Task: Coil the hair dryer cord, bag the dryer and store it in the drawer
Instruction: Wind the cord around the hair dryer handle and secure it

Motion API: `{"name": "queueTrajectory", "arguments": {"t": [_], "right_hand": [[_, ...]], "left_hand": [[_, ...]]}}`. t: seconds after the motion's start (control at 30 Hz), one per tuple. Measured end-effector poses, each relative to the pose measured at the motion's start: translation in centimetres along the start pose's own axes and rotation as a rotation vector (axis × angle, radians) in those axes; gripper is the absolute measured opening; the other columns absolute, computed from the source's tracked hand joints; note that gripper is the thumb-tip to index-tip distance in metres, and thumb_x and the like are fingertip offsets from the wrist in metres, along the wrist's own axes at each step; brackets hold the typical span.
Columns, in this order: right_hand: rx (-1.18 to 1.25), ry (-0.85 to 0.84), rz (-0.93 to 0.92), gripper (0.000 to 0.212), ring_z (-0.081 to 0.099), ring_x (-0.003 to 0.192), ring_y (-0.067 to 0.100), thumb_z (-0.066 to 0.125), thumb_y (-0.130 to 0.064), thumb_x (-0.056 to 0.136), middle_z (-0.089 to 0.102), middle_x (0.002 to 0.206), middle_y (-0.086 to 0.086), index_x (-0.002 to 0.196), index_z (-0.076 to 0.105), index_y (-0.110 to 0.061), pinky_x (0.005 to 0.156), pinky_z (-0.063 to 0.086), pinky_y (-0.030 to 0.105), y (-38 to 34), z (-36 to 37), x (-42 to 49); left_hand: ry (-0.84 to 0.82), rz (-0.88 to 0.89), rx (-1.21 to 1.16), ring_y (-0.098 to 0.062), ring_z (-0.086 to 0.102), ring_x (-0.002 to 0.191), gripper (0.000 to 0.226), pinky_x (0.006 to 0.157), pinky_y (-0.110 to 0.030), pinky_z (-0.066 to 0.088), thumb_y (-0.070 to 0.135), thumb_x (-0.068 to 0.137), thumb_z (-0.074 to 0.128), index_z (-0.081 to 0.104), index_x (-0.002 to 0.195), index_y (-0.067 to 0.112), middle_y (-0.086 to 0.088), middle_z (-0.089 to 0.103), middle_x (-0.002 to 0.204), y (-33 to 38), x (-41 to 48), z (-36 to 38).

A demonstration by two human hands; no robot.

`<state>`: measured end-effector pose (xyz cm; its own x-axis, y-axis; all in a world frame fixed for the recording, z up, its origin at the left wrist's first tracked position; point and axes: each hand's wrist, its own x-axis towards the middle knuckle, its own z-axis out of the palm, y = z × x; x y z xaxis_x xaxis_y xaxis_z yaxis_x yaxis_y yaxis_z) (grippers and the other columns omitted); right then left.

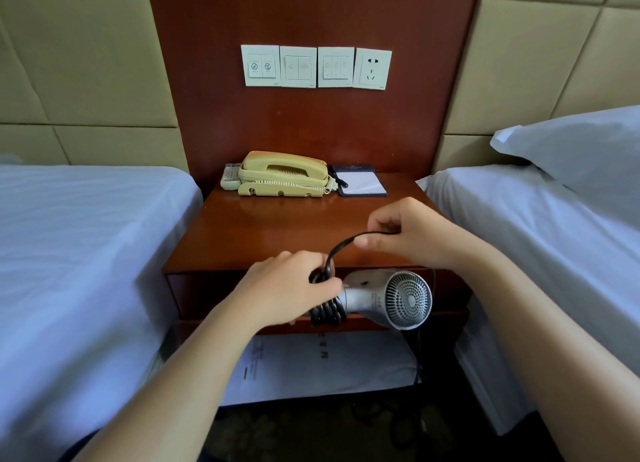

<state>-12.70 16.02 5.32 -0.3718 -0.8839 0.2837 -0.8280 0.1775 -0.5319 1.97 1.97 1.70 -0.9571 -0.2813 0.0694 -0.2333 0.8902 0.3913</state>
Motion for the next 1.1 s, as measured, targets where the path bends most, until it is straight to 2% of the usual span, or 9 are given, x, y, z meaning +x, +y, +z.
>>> {"name": "queueTrajectory", "arguments": {"t": [0.1, 0.23, 0.4, 0.47, 0.53, 0.77, 0.9, 1.0, 1.1], "right_hand": [[0.229, -0.15, 0.159, 0.031, 0.027, 0.04, 0.003, 0.063, -0.027, 0.086, 0.034, 0.042, -0.012, 0.059, 0.054, -0.015, 0.04, 0.024, 0.013, 1.6, -0.6, -0.4], [0.416, -0.121, 0.273, 0.033, 0.025, 0.037, 0.004, 0.057, -0.033, 0.087, 0.032, 0.045, -0.007, 0.063, 0.052, -0.011, 0.036, 0.022, 0.013, 3.7, -0.8, -0.6], [0.578, -0.074, 0.32, 0.039, 0.025, 0.055, 0.014, 0.077, -0.048, 0.066, 0.036, 0.06, 0.008, 0.067, 0.065, -0.011, 0.058, 0.011, 0.037, 5.2, 0.6, -1.0], [0.538, -0.053, 0.354, 0.021, 0.021, 0.05, 0.013, 0.063, -0.026, 0.072, 0.033, 0.048, -0.002, 0.052, 0.065, -0.02, 0.053, 0.01, 0.031, 5.3, 1.3, -1.2], [0.48, -0.054, 0.393, 0.037, 0.02, 0.048, 0.012, 0.051, -0.008, 0.083, 0.031, 0.044, -0.005, 0.05, 0.061, -0.019, 0.046, 0.013, 0.023, 5.7, 2.0, -1.0], [0.265, -0.211, 0.322, 0.033, 0.026, 0.037, 0.004, 0.047, -0.027, 0.097, 0.034, 0.042, -0.013, 0.079, 0.068, -0.01, 0.038, 0.024, 0.018, 3.9, 3.0, -1.0], [0.037, -0.255, 0.191, 0.028, 0.047, 0.047, -0.001, 0.047, -0.026, 0.096, 0.052, 0.048, -0.015, 0.086, 0.071, -0.016, 0.051, 0.038, 0.01, 1.4, 3.5, -1.1], [-0.087, -0.294, 0.094, 0.026, 0.055, 0.066, 0.012, 0.047, -0.028, 0.096, 0.058, 0.065, -0.01, 0.079, 0.065, -0.02, 0.072, 0.048, 0.03, -0.6, 4.1, -1.1], [-0.157, -0.322, 0.076, 0.033, 0.052, 0.067, 0.027, 0.046, -0.028, 0.096, 0.053, 0.067, 0.003, 0.07, 0.051, -0.009, 0.066, 0.044, 0.04, -1.9, 4.7, -1.2]], "left_hand": [[-0.055, -0.018, -0.138, -0.012, 0.062, 0.058, 0.02, 0.058, -0.028, 0.051, 0.049, 0.083, 0.043, 0.058, 0.079, 0.036, 0.006, 0.057, 0.059, -0.8, 0.2, 0.4], [-0.104, -0.027, -0.481, -0.02, 0.055, 0.058, 0.026, 0.048, -0.031, 0.052, 0.038, 0.085, 0.046, 0.063, 0.083, 0.018, -0.007, 0.051, 0.063, -1.4, 0.4, 0.5], [-0.063, 0.012, -0.788, -0.023, 0.054, 0.042, 0.032, 0.039, -0.026, 0.043, 0.019, 0.093, 0.045, 0.061, 0.08, -0.006, -0.015, 0.059, 0.056, -1.4, 0.3, -0.6], [-0.027, 0.037, -0.904, -0.026, 0.051, 0.039, 0.039, 0.042, -0.025, 0.042, 0.021, 0.096, 0.042, 0.06, 0.067, 0.002, -0.016, 0.058, 0.05, -1.4, 0.2, -0.9], [0.024, 0.029, -0.978, -0.024, 0.048, 0.037, 0.045, 0.045, -0.025, 0.041, 0.024, 0.098, 0.039, 0.055, 0.061, 0.004, -0.014, 0.055, 0.046, -1.4, 0.2, -1.1], [0.263, -0.105, -1.09, -0.021, 0.054, 0.042, 0.025, 0.043, -0.024, 0.043, 0.035, 0.096, 0.048, 0.058, 0.091, 0.014, -0.008, 0.06, 0.053, -2.6, 1.2, -1.2], [0.331, -0.275, -1.255, -0.018, 0.056, 0.046, 0.028, 0.052, -0.029, 0.05, 0.041, 0.095, 0.049, 0.061, 0.105, 0.019, -0.011, 0.065, 0.064, -2.8, 2.0, -1.0], [0.351, -0.398, -1.316, -0.015, 0.054, 0.043, 0.033, 0.047, -0.027, 0.05, 0.043, 0.096, 0.046, 0.06, 0.11, 0.017, -0.011, 0.063, 0.07, -2.5, 2.3, -0.9], [0.387, -0.427, -1.234, -0.017, 0.052, 0.044, 0.033, 0.04, -0.022, 0.041, 0.041, 0.096, 0.044, 0.059, 0.11, 0.014, -0.012, 0.06, 0.067, -2.1, 2.2, -0.6]]}}
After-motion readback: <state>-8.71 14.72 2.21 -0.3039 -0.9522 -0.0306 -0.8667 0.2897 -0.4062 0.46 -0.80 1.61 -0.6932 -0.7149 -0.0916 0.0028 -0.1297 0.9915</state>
